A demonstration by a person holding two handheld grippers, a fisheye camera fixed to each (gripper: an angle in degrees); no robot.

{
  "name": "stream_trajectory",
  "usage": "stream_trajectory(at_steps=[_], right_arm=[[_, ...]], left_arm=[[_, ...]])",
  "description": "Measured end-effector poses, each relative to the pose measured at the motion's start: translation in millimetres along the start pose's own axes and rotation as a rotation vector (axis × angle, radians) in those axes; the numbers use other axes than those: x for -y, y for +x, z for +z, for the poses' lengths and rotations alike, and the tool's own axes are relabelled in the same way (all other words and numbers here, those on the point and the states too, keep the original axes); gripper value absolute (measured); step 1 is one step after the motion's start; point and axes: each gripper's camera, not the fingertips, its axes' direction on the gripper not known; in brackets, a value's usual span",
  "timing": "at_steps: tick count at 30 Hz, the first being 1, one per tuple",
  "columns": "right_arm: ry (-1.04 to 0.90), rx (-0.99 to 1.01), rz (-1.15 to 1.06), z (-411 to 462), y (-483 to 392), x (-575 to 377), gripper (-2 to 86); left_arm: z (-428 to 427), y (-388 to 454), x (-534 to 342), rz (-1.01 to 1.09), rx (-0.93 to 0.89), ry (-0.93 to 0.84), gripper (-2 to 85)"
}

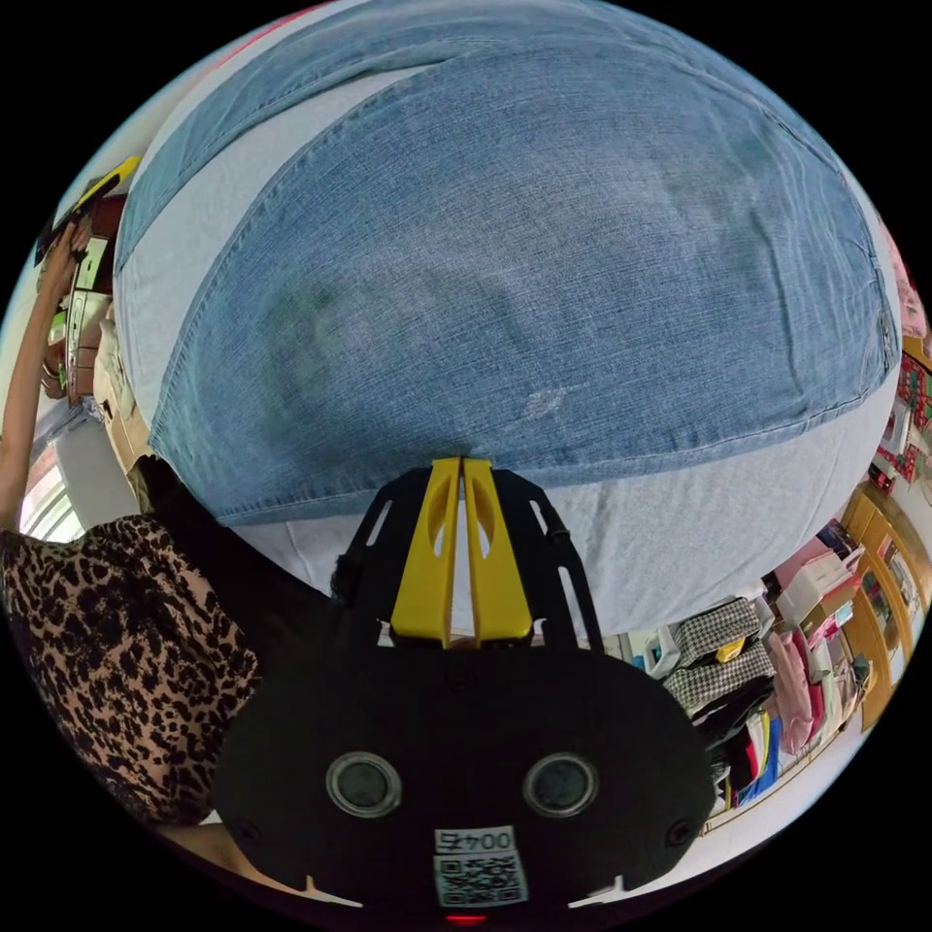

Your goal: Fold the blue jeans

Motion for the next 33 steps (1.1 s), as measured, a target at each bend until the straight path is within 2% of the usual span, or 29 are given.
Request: stream_trajectory(at_steps=[9,23,33], right_arm=[[-0.004,0.111,0.116,4.1,22.7,5.0,-0.8],[-0.089,0.072,0.088,9.5,25.2,22.3,-0.8],[-0.032,0.055,0.114,14.4,23.8,12.8,-0.8]], left_arm=[[-2.2,-46.4,53.2,0.059,0.02,-0.088,12.7],[-10.2,-80.6,97.8,0.087,-0.015,-0.13,12.9],[-20.7,-88.7,114.9,0.155,-0.002,-0.178,13.3]])
